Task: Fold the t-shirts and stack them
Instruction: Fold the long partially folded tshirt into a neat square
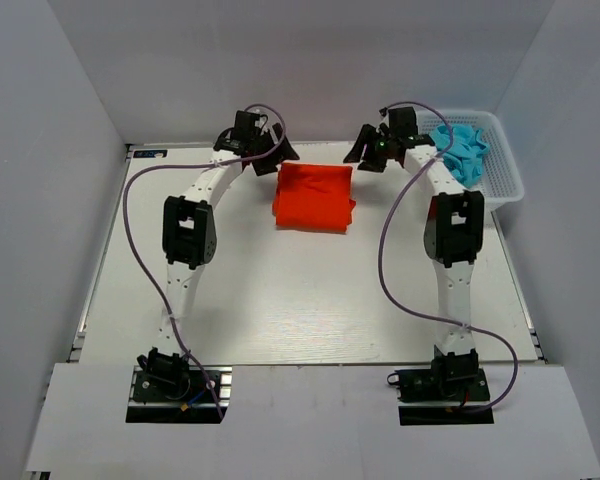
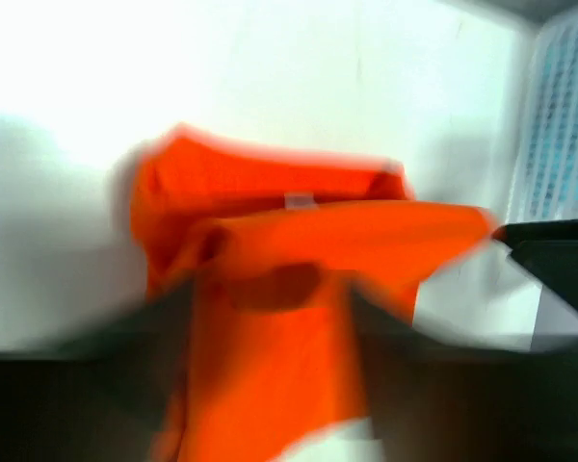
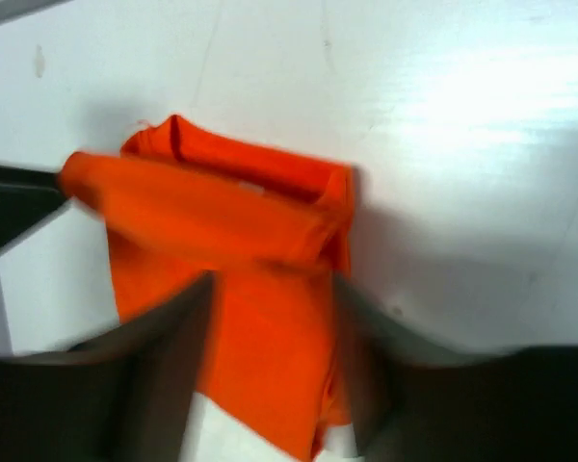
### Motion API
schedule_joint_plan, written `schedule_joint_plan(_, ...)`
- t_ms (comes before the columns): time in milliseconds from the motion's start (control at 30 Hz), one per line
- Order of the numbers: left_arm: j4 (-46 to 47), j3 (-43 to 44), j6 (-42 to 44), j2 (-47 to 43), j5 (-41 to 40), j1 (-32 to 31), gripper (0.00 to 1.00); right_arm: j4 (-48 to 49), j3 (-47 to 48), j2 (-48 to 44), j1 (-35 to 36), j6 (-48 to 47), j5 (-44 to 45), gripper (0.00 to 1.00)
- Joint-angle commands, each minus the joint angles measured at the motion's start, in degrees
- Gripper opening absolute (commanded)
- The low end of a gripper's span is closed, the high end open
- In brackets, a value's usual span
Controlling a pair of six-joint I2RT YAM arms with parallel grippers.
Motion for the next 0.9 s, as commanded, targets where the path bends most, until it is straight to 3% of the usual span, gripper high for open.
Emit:
schedule_joint_plan(0, 6.81, 10.73, -2.5, 5.01, 0.76, 3.04, 1.0, 8.96, 16.01, 9.7, -1.25, -1.89, -5.52, 0.66)
schedule_joint_plan(33, 5.94, 11.71, -3.38, 5.04, -0.37, 3.65, 1.0, 6.69, 18.39, 10.61, -1.34, -1.54, -7.37, 0.89)
schedule_joint_plan(67, 7.23, 8.68, -3.39, 3.56, -0.38, 3.66, 1.0, 6.84, 18.93, 8.71, -1.16, -3.1, -8.61, 0.89)
schedule_joint_plan(133, 13.53, -1.48, -2.6, -3.26, 0.14, 3.66, 1.0, 12.07, 6.36, 4.67, -0.55, -4.78, -6.71, 0.89)
schedule_joint_plan(167, 14.18, -3.81, -1.99, -5.31, 0.14, 3.66, 1.0, 13.77, 2.63, -1.97, -0.37, -5.22, -6.25, 0.89)
schedule_joint_plan(233, 11.67, -6.2, 0.64, -8.48, -2.82, 2.95, 1.0, 15.36, -6.17, -5.27, -0.2, -6.1, -5.37, 0.89)
schedule_joint_plan(367, 3.15, -2.26, 4.69, -7.98, -2.24, 1.03, 1.0, 6.17, -7.17, -8.8, -0.02, -8.3, -5.54, 0.89)
schedule_joint_plan(467, 2.32, -3.21, 6.28, -9.28, -3.45, -1.08, 1.0, 4.38, -8.83, -10.82, 0.86, -8.57, -7.65, 0.89)
schedule_joint_plan(633, 8.64, -9.54, 4.88, -11.49, 1.63, -2.75, 1.0, 11.23, -17.36, -13.55, 1.3, -3.83, -13.35, 0.89)
schedule_joint_plan(800, 7.43, -9.55, 1.71, -7.62, 4.71, -3.81, 1.0, 16.41, -21.31, -10.57, 1.83, 1.43, -16.87, 0.89)
schedule_joint_plan(867, 7.42, -13.23, 1.18, -7.62, 3.15, -3.81, 1.0, 20.72, -23.24, -8.28, 1.39, 4.08, -19.24, 0.89)
